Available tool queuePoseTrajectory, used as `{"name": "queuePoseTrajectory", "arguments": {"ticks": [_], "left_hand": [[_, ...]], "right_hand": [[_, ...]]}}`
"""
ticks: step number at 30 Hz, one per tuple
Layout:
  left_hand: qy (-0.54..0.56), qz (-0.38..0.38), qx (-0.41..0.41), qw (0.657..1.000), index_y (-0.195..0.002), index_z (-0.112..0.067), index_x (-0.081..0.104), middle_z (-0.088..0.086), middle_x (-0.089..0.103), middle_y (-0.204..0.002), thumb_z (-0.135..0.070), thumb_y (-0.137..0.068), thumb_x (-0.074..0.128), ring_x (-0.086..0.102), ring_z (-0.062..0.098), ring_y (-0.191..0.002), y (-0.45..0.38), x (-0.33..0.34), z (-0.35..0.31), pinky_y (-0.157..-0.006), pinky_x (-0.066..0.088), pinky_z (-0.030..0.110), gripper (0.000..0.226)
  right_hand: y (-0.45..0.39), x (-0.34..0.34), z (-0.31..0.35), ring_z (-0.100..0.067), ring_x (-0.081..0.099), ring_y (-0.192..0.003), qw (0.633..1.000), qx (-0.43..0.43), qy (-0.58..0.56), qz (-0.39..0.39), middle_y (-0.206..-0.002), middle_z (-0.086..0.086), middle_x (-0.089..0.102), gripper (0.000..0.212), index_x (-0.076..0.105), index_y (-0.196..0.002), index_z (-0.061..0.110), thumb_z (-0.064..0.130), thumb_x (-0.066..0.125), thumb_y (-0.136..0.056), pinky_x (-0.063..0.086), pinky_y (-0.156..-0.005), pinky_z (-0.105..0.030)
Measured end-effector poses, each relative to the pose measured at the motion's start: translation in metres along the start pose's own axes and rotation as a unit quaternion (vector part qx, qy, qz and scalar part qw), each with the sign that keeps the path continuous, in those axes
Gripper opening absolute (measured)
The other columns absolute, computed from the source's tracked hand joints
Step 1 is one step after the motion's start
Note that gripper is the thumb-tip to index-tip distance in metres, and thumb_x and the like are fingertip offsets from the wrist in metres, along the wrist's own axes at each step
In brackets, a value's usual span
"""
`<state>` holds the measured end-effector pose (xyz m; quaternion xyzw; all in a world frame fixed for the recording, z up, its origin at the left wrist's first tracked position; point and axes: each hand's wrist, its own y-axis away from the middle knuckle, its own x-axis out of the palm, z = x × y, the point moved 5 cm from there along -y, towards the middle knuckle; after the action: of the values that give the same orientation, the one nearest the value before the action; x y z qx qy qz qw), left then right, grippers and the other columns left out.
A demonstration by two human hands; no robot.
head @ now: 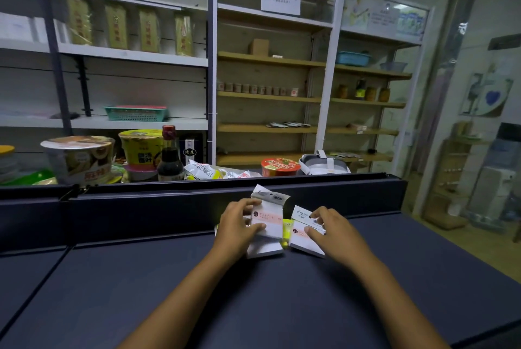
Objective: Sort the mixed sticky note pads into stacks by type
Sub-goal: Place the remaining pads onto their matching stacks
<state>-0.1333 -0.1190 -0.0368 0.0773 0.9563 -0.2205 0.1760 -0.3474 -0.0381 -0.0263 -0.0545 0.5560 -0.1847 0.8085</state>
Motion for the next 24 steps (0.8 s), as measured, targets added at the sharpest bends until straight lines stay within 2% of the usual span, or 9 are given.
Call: {"name": "queuePoseTrajectory", "arguments": {"ticks": [2,5,10,13,19,24], "left_hand": [[0.051,-0.013,0.0,0.999,-0.116,-0.02,0.065,0.005,0.057,-0.119,0.001,-0.076,0.079,0.066,0.018,-0.095,0.001,-0.004,-0.005,-0.078,0.061,0.036,0.048],[0.144,-0.027,0.002,0.989,-0.12,-0.013,0.064,0.011,0.063,-0.116,0.008,-0.077,0.075,0.071,0.023,-0.093,0.005,-0.011,-0.013,-0.078,0.061,0.043,0.049],[0.216,-0.049,0.031,0.975,-0.12,-0.01,0.062,0.005,0.067,-0.115,0.01,-0.076,0.075,0.071,0.023,-0.094,0.008,-0.019,-0.024,-0.075,0.06,0.03,0.05],[0.221,-0.053,0.041,0.973,-0.12,-0.012,0.062,0.003,0.067,-0.116,0.009,-0.076,0.075,0.071,0.022,-0.096,0.01,-0.021,-0.028,-0.074,0.059,0.024,0.05],[0.196,-0.054,0.044,0.978,-0.122,-0.014,0.062,0.004,0.064,-0.122,0.006,-0.076,0.077,0.07,0.024,-0.098,0.014,-0.019,-0.027,-0.082,0.06,0.039,0.052],[0.187,-0.044,0.04,0.981,-0.121,-0.016,0.062,0.006,0.062,-0.123,0.005,-0.077,0.077,0.07,0.023,-0.098,0.016,-0.016,-0.026,-0.079,0.061,0.042,0.051]], "right_hand": [[0.002,0.001,-0.002,-0.015,0.056,-0.11,1.0,0.003,-0.001,-0.002,-0.124,0.005,0.053,0.036,0.05,-0.123,0.026,0.046,0.057,-0.093,0.05,-0.091,-0.037],[0.004,0.003,-0.007,-0.015,0.056,-0.11,1.0,0.014,0.003,0.002,-0.123,0.005,0.054,0.037,0.051,-0.122,0.025,0.046,0.058,-0.093,0.05,-0.089,-0.035],[0.01,0.011,-0.015,-0.021,0.052,-0.116,0.999,0.051,0.003,0.017,-0.125,-0.001,0.056,0.049,0.049,-0.127,0.019,0.05,0.059,-0.091,0.048,-0.09,-0.034],[0.012,0.017,-0.017,-0.026,0.048,-0.12,0.997,0.067,-0.009,0.021,-0.127,-0.006,0.058,0.056,0.047,-0.129,0.014,0.053,0.059,-0.091,0.047,-0.093,-0.036],[0.011,0.031,-0.017,-0.031,0.042,-0.124,0.995,0.102,-0.001,0.015,-0.13,-0.012,0.054,0.068,0.042,-0.135,0.015,0.059,0.062,-0.086,0.043,-0.099,-0.038],[0.012,0.035,-0.015,-0.031,0.048,-0.12,0.993,0.099,-0.054,-0.019,-0.126,-0.011,0.056,0.074,0.039,-0.138,0.019,0.049,0.074,-0.08,0.044,-0.097,-0.038]]}}
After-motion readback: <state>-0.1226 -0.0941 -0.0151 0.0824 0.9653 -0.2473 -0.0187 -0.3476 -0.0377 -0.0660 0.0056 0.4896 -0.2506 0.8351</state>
